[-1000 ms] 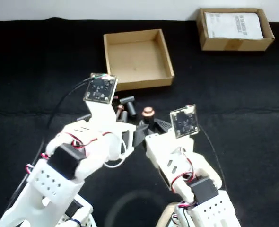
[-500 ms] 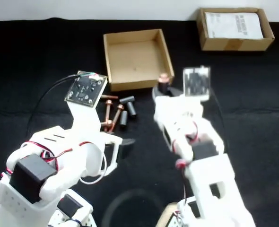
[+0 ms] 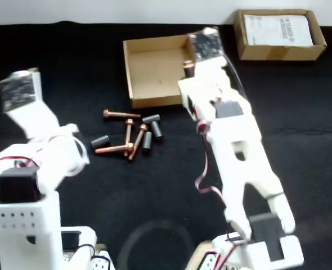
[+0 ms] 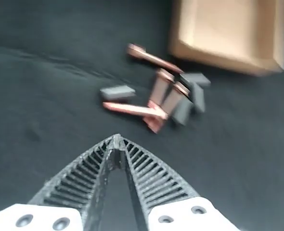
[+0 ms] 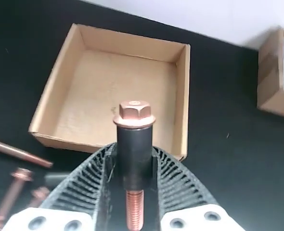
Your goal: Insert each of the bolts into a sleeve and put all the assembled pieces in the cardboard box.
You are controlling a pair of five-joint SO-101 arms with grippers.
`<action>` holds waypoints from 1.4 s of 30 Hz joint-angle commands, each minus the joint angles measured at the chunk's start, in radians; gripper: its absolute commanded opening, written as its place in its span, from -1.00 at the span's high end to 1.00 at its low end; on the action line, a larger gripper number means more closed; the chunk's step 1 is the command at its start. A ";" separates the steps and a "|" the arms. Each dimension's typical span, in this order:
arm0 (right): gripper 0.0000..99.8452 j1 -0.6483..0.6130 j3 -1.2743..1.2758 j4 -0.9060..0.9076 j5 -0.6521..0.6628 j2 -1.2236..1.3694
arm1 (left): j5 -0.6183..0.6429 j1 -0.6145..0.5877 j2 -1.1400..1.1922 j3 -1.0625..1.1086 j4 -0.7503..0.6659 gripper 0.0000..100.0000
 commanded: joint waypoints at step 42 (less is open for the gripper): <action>0.61 -0.116 -1.383 0.819 0.339 0.751 | 0.003 -0.306 -0.004 0.599 -0.488 0.96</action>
